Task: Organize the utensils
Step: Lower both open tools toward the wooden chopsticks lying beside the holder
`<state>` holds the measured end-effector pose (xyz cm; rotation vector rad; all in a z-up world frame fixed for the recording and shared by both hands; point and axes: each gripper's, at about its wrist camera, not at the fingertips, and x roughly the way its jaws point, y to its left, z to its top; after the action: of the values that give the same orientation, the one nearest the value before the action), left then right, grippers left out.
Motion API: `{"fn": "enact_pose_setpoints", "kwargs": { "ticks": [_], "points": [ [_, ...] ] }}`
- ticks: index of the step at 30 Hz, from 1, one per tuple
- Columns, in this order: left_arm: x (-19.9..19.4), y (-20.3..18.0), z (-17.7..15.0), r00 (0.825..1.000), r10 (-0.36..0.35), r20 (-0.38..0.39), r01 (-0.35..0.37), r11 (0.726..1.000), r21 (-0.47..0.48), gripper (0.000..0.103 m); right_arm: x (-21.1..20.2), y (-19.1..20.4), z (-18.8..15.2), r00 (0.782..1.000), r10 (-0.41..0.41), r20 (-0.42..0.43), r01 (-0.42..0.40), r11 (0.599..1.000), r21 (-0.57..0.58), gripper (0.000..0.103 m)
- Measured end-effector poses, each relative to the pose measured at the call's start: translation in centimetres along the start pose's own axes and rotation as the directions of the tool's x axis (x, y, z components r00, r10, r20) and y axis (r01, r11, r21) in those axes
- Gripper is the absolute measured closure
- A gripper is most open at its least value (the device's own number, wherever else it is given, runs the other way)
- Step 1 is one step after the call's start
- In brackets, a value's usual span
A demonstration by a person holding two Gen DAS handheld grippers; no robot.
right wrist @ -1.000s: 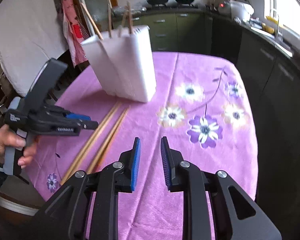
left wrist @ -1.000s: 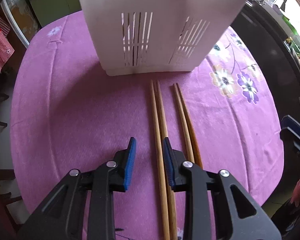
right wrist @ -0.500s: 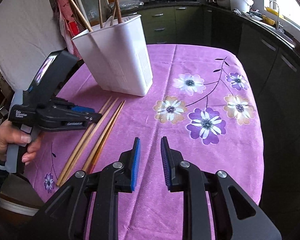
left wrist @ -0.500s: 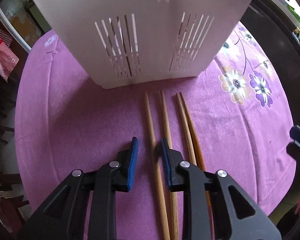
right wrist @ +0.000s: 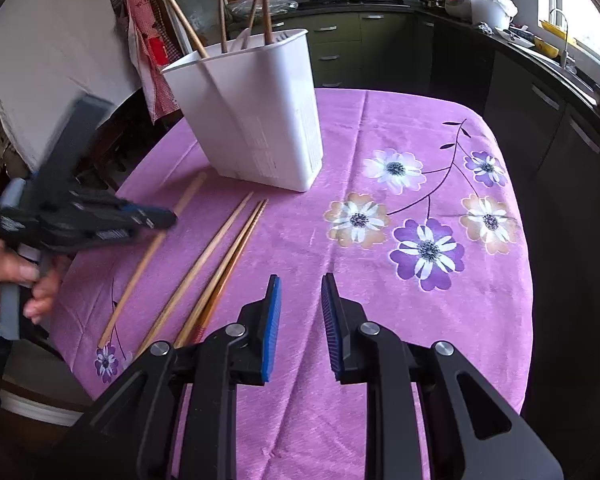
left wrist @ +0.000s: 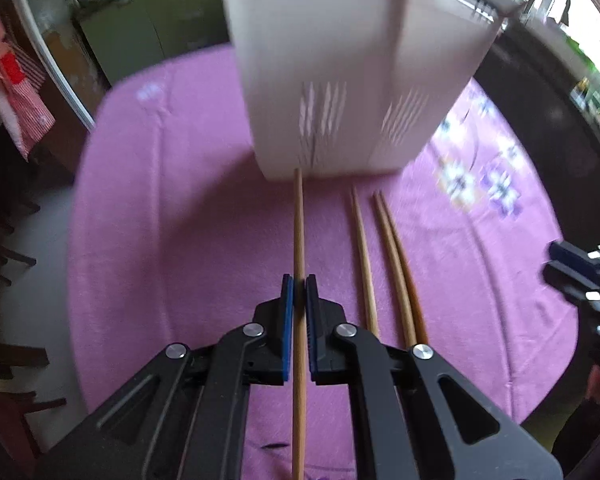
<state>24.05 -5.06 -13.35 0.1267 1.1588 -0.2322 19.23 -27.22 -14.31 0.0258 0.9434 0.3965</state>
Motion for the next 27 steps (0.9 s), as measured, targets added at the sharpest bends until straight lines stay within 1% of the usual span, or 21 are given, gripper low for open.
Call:
{"fn": "enact_pose_setpoints", "kwargs": {
  "ticks": [2, 5, 8, 10, 13, 16, 21, 24, 27],
  "points": [
    [-2.5, 0.4, -0.2, 0.999, 0.001, 0.054, -0.001, 1.000, -0.001, 0.097, 0.0, 0.2, 0.1, 1.000, -0.003, 0.000, 0.003, 1.000, -0.003, 0.082],
    [-6.0, 1.5, -0.7, 0.992, -0.003, 0.129, 0.003, 1.000, -0.003, 0.097, 0.1, 0.4, 0.4, 1.000, 0.000, -0.002, 0.000, 1.000, -0.001, 0.080],
    [-9.1, 1.1, -2.7, 0.981, -0.004, 0.193, 0.005, 1.000, -0.004, 0.097, 0.6, 0.5, 0.7, 1.000, 0.016, -0.016, -0.016, 1.000, 0.004, 0.080],
    [-10.5, 1.2, -3.0, 0.975, -0.007, 0.224, 0.008, 1.000, -0.004, 0.097, 1.2, 0.5, 0.8, 0.999, 0.034, -0.032, -0.034, 0.999, 0.018, 0.080],
    [-11.8, 1.3, -4.2, 0.967, -0.017, 0.252, 0.018, 1.000, -0.001, 0.097, 2.6, 0.5, 1.3, 0.996, 0.071, -0.063, -0.067, 0.996, 0.058, 0.080],
    [-12.6, 1.2, -5.0, 0.961, -0.010, 0.275, 0.008, 1.000, 0.008, 0.097, 4.1, 1.0, 1.8, 0.992, 0.094, -0.087, -0.087, 0.993, 0.078, 0.080],
    [-13.1, 1.3, -6.3, 0.954, -0.028, 0.300, 0.024, 1.000, 0.018, 0.097, 6.8, 2.8, 2.7, 0.988, 0.080, -0.130, -0.071, 0.995, 0.072, 0.080],
    [-13.4, 1.6, -7.0, 0.950, -0.025, 0.312, 0.019, 1.000, 0.020, 0.097, 8.2, 3.8, 3.0, 0.985, 0.075, -0.153, -0.065, 0.995, 0.069, 0.081],
    [-13.5, 2.0, -7.4, 0.947, -0.033, 0.319, 0.029, 0.999, 0.019, 0.097, 9.3, 4.7, 3.4, 0.983, 0.054, -0.174, -0.044, 0.997, 0.060, 0.083]
  ]
}}
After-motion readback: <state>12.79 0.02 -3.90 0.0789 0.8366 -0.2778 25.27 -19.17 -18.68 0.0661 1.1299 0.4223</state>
